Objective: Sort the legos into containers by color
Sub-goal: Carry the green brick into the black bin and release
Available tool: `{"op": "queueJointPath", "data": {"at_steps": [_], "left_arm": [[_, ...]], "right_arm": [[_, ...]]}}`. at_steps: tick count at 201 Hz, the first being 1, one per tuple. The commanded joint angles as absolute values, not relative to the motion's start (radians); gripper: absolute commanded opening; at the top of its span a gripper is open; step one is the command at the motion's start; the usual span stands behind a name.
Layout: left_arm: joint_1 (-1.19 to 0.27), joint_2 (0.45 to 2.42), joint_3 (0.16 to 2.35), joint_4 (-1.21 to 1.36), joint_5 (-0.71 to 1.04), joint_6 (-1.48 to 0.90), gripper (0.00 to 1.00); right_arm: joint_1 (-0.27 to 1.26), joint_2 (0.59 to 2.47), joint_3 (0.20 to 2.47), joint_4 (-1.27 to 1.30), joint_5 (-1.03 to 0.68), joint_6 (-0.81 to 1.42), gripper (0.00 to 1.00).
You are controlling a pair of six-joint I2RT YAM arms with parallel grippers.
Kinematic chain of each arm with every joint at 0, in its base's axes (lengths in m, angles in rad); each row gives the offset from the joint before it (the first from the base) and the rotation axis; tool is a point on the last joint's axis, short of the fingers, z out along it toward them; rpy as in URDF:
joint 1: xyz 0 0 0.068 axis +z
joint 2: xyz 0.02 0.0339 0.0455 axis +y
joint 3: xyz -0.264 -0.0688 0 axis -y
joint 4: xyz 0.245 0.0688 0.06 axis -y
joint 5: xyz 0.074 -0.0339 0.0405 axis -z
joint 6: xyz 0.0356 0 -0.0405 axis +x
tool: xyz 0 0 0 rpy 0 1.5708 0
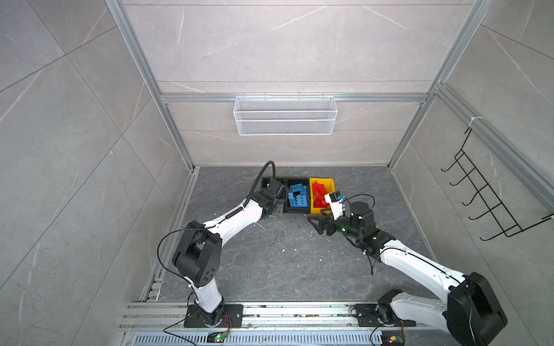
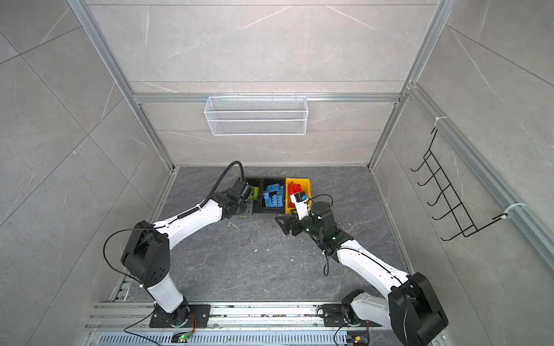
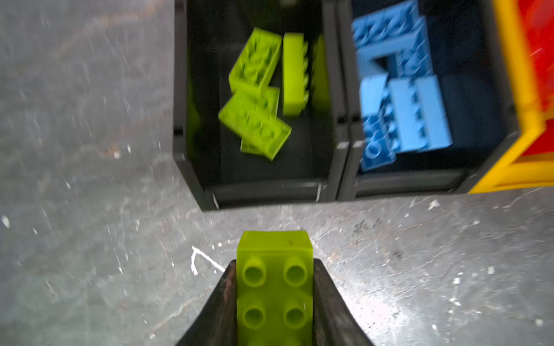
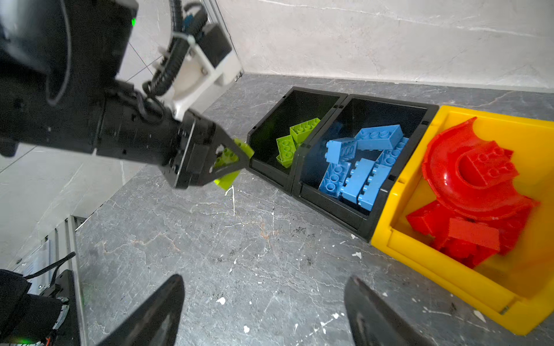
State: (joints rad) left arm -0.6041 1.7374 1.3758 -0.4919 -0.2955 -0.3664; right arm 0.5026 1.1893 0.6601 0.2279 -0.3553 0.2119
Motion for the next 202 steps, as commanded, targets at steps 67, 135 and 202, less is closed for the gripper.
{"op": "queueJointPath", "data": {"at_steps": [67,135,202], "left_arm": [[-0.487,2.059,1.810,-0.466,-0.170,-0.113,0.25],[-0.457,2.175,1.862,-0.465,-0.104,-0.140,0.25],[-0.455,2.189,1.833,-0.450,-0.112,-0.115,0.38]], "right_arm": [[0.518,1.182,0.693,0.202,-0.335,0.173,0.85],[0.526,1.198,0.700,0.192,-0.328,0.165,0.85],[0.532,1.203,0.709,0.173,-0.303,0.158,0.85]]}}
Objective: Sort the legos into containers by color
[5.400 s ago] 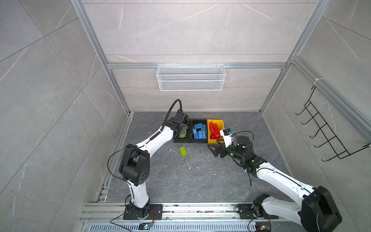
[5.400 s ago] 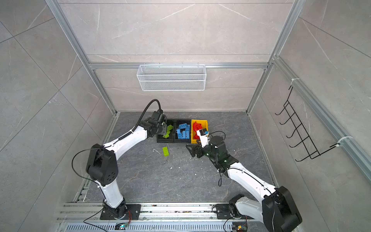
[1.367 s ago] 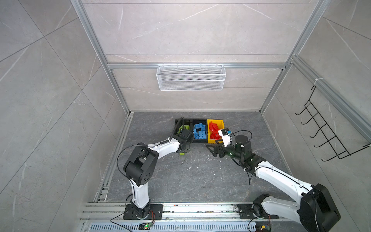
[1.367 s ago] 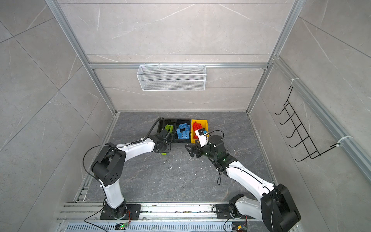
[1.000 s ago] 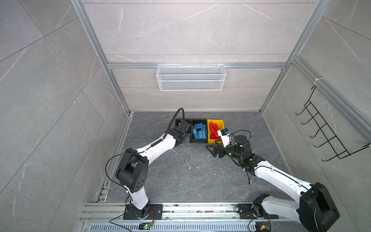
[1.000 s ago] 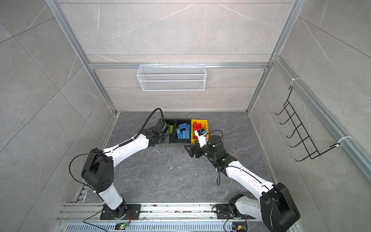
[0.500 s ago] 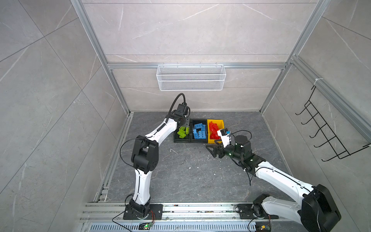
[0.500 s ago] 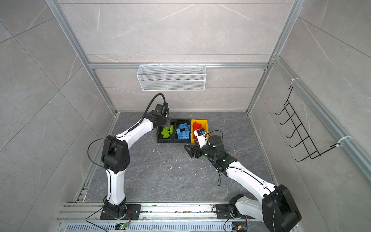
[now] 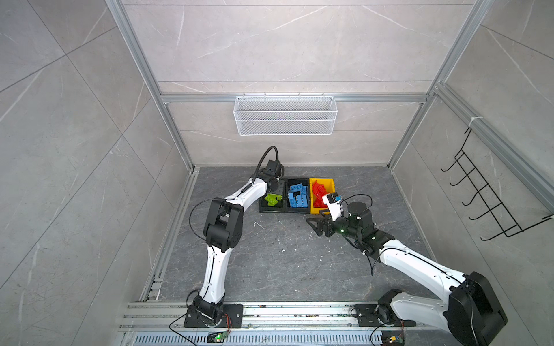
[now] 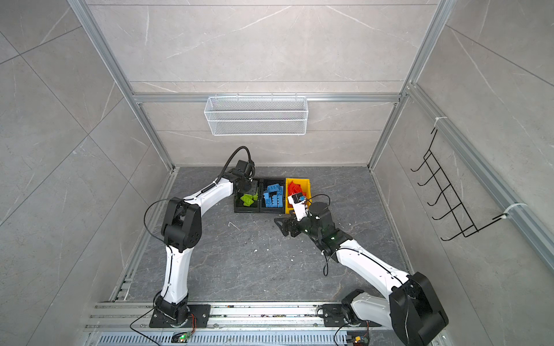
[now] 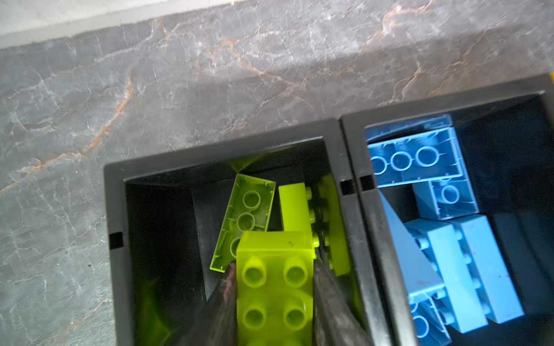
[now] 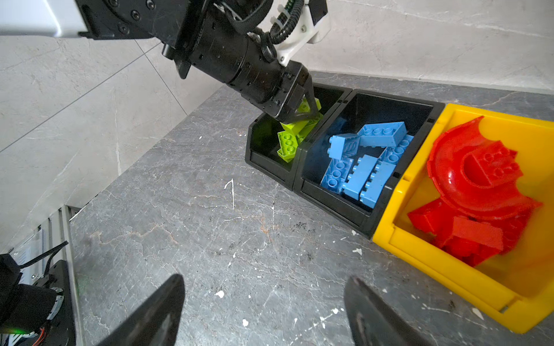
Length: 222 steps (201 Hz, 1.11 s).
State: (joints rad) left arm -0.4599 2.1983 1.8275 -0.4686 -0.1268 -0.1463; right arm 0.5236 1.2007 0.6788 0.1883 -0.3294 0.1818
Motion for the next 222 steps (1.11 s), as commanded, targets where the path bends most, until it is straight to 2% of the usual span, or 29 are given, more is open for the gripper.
{"op": "queueJointPath", "data": {"at_steps": [1,52,70,96,127,176,199,222], "left_arm": [[-0.454,2.189,1.833,-0.450,-0.113,-0.114,0.38],[-0.448,2.156,1.843,-0.455,-0.121,-0.094,0.70],[-0.446,2.109,1.819,-0.448,-0.142,-0.096,0.76],[-0.445,1.953,1.662,-0.348,-0.180,-0.119,0.81],[-0.435,1.688,1.378,-0.217,-0.284,-0.144,0.84],[-0.293,1.321,0.899,-0.064,-0.459,-0.241,0.89],[-0.259,1.153,0.667,0.080,-0.586,-0.232,0.92],[-0.244,1.065,0.514,0.182,-0.700,-0.217,0.96]], "right_arm": [[0.532,1.202,0.709,0.173,-0.303,0.157,0.85],[0.534,1.206,0.705,0.176,-0.284,0.153,0.86],[0.533,1.201,0.704,0.175,-0.270,0.155,0.86],[0.535,1.178,0.688,0.185,-0.202,0.154,0.87],[0.533,1.141,0.677,0.193,-0.033,0.136,0.90],[0.467,0.932,0.510,0.340,0.456,0.059,1.00],[0.406,0.934,0.471,0.355,0.558,0.024,1.00],[0.364,0.992,0.467,0.286,0.589,0.037,1.00]]}}
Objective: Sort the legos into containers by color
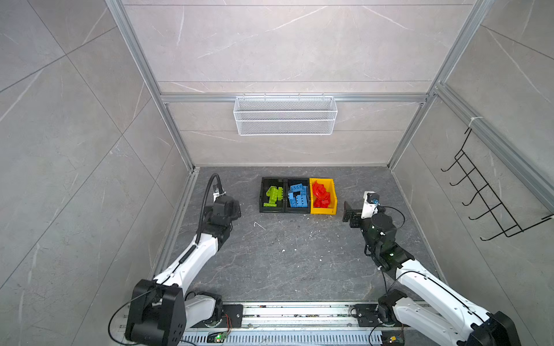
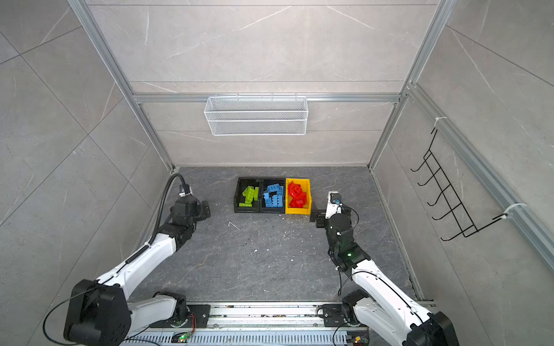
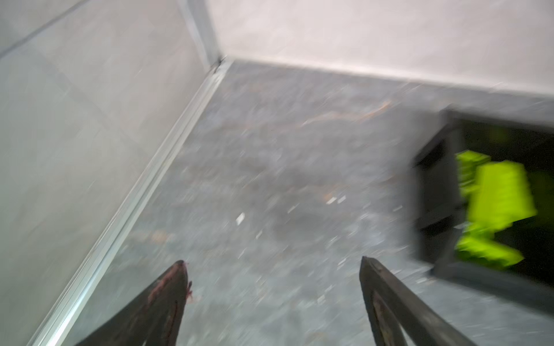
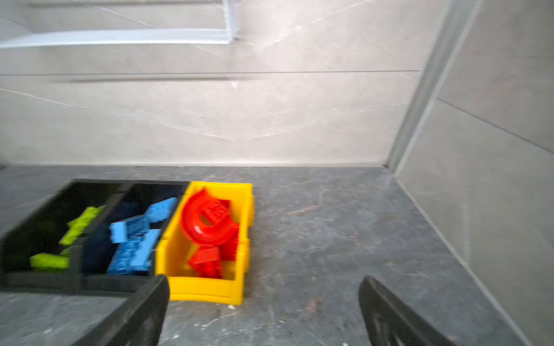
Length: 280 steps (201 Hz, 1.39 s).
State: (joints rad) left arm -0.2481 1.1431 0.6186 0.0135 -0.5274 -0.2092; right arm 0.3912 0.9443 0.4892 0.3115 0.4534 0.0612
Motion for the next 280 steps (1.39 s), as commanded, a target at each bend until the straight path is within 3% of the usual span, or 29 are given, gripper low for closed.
{"op": "queueJointPath", "data": {"at_steps": [1,26,60,93,125,137,152,174,280], "left_arm": [[-0.242,1.064,0.510,0.183,-0.707,-0.217,0.96],[-0.223,1.042,0.413,0.222,-0.791,-0.215,0.97],[-0.165,1.059,0.265,0.525,-0.769,-0.118,0.98],[-0.027,1.106,0.203,0.688,-0.512,-0.151,0.98],[0.013,1.294,0.256,0.842,-0.350,-0.100,0.94],[0.028,1.422,0.293,0.927,-0.306,-0.075,0.89],[0.027,1.464,0.357,0.815,-0.238,-0.059,0.84],[0.028,1.491,0.354,0.848,-0.242,-0.058,0.99],[0.027,1.496,0.350,0.856,-0.239,-0.054,1.00]], "right_arm": [[0.363,0.995,0.466,0.284,0.593,0.040,1.00],[0.313,1.027,0.376,0.402,0.631,0.085,1.00],[0.199,1.178,0.302,0.581,0.572,0.128,1.00],[0.150,1.354,0.263,0.953,0.428,0.066,1.00],[0.118,1.540,0.291,1.070,0.289,0.046,1.00],[0.116,1.516,0.299,1.005,0.271,0.049,1.00],[0.114,1.532,0.309,1.017,0.256,0.037,1.00],[0.114,1.526,0.318,0.985,0.252,0.038,1.00],[0.114,1.528,0.321,0.986,0.249,0.038,1.00]]}}
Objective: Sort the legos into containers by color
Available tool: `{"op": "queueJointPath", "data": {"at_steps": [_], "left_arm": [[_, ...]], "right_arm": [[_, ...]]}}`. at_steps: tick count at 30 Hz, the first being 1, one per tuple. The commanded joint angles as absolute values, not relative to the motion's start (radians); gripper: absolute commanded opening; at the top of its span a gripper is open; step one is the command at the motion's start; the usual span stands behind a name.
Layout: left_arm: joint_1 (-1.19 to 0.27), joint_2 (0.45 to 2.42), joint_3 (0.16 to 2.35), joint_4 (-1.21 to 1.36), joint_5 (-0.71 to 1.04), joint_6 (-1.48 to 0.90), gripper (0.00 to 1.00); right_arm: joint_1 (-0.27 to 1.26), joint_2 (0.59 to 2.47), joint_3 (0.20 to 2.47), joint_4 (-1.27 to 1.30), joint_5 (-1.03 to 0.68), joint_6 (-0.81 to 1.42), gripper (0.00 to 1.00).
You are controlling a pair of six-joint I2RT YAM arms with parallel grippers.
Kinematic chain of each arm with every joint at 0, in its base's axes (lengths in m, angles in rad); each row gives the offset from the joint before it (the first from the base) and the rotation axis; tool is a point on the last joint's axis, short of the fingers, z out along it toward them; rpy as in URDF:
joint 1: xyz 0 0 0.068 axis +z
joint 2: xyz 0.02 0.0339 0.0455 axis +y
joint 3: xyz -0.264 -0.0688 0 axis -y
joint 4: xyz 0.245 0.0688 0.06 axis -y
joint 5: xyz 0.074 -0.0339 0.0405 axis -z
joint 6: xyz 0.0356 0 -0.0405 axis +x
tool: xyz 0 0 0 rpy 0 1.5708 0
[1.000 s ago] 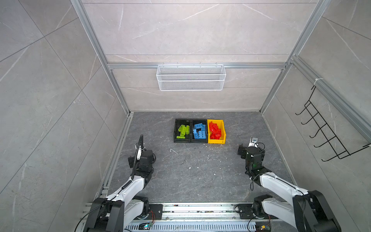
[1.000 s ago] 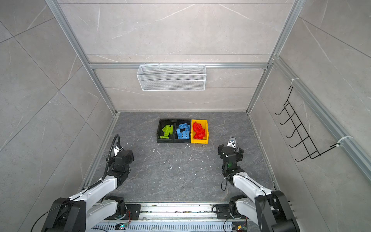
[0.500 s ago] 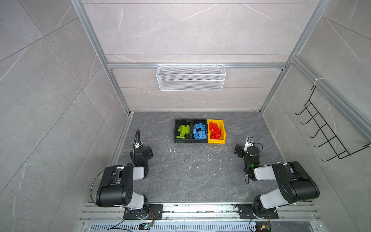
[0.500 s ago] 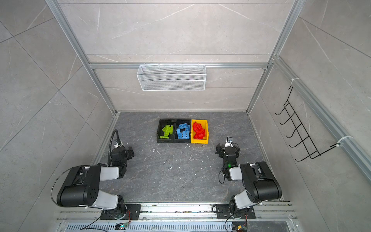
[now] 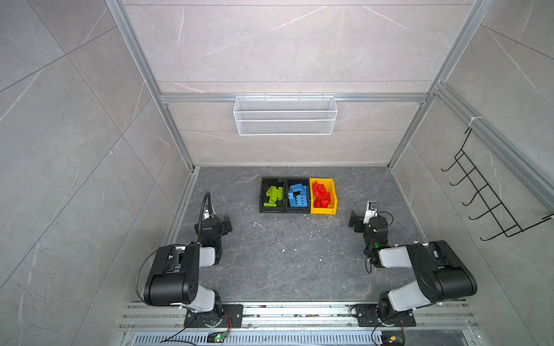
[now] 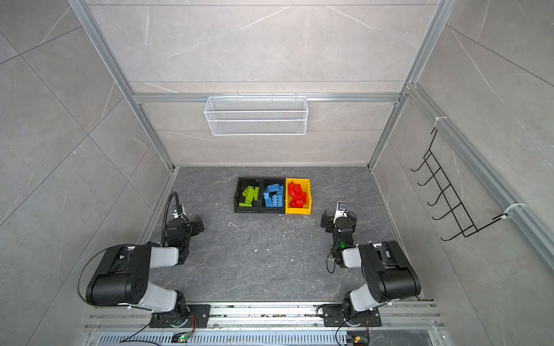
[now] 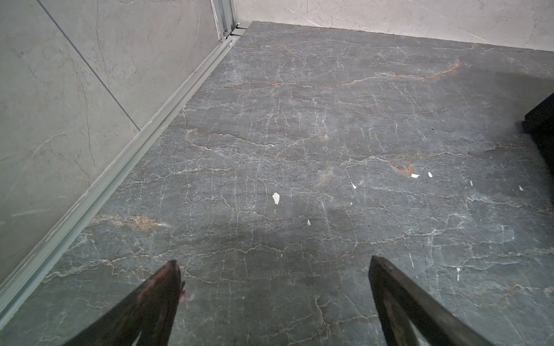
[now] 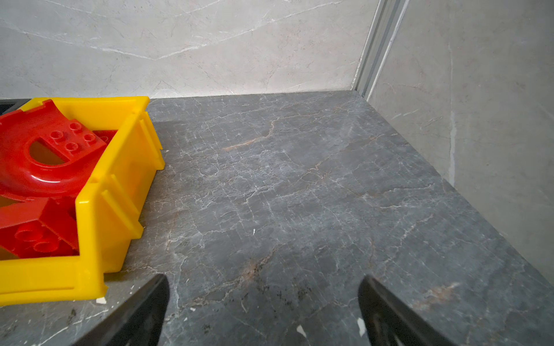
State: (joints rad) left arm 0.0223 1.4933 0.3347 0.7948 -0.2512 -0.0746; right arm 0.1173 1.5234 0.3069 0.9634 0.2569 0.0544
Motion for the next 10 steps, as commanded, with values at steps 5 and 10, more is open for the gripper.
{"op": "queueJointPath", "data": {"at_steps": [5,10], "left_arm": [[0.027,1.496,0.350,0.856,-0.239,-0.054,1.00],[0.027,1.496,0.350,0.856,-0.240,-0.054,1.00]], "right_arm": [[0.114,1.529,0.322,0.984,0.250,0.038,1.00],[0.110,1.528,0.327,0.975,0.241,0.040,1.00]]}}
